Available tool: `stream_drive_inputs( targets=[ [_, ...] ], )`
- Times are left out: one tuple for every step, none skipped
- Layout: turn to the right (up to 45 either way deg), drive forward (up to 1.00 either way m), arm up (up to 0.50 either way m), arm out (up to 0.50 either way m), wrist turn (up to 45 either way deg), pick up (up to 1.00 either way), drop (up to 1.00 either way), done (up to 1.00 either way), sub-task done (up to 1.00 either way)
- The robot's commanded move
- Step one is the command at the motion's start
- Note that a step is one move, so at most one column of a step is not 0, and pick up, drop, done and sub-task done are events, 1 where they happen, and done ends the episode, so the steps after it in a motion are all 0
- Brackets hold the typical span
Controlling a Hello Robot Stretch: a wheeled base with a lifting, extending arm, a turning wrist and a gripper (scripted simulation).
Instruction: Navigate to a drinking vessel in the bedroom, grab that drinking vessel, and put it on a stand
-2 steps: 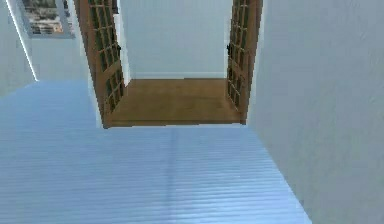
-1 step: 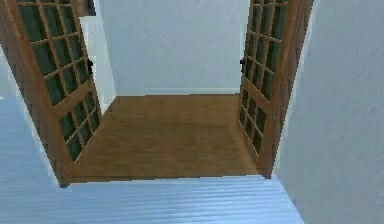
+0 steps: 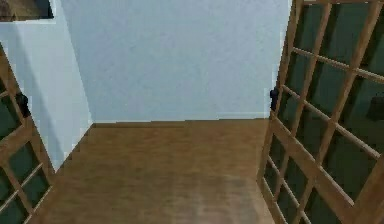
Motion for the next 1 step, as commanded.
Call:
stream_drive_inputs(
  targets=[
    [0.0, 1.0, 0.0, 0.0, 0.0, 0.0, 0.0, 0.0, 0.0]
  ],
)
